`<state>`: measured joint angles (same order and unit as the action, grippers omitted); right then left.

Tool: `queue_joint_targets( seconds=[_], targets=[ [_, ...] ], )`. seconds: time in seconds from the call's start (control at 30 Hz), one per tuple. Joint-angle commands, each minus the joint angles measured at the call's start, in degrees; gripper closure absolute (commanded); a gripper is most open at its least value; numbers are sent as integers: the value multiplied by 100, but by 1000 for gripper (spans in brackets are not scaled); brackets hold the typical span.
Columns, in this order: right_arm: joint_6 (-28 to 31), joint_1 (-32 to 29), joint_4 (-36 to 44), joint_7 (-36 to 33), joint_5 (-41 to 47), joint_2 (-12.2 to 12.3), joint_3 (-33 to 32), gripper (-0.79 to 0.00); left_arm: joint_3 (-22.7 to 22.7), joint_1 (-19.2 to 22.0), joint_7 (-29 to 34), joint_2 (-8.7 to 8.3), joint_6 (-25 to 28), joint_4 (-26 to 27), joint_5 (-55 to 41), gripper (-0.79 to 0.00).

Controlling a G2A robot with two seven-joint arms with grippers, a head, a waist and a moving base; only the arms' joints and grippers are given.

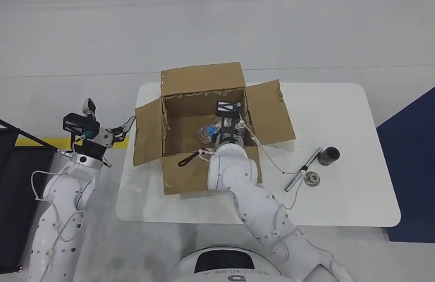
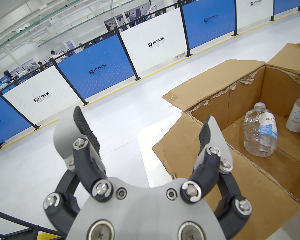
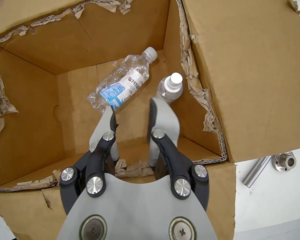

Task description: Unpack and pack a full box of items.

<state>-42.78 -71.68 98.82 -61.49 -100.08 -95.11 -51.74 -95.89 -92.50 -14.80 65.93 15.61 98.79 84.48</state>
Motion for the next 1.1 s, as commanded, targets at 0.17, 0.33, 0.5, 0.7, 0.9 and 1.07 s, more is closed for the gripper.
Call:
queue_joint_targets(
  seconds=[0.17,0.33,0.5,0.7,0.9,1.07],
  targets=[
    [351,-679,2069,-352,314,-49,-337,-785,0,0,0,0,0,0,0,-785],
    [637,-1399,3583,-381,832,18,-973,-785,0,0,0,0,0,0,0,-785],
    [570,-1568,3583,314,1703,32,-2115,-785,0,0,0,0,0,0,0,-785],
    [764,-2136,3583,114,2395,110,-3623,-785,0,0,0,0,0,0,0,-785],
    [801,-2536,3583,-46,2867,165,-4675,-785,0,0,0,0,0,0,0,-785],
    [947,-2804,3352,-528,2507,236,-5149,-526,0,0,0,0,0,0,0,-785]
  ],
)
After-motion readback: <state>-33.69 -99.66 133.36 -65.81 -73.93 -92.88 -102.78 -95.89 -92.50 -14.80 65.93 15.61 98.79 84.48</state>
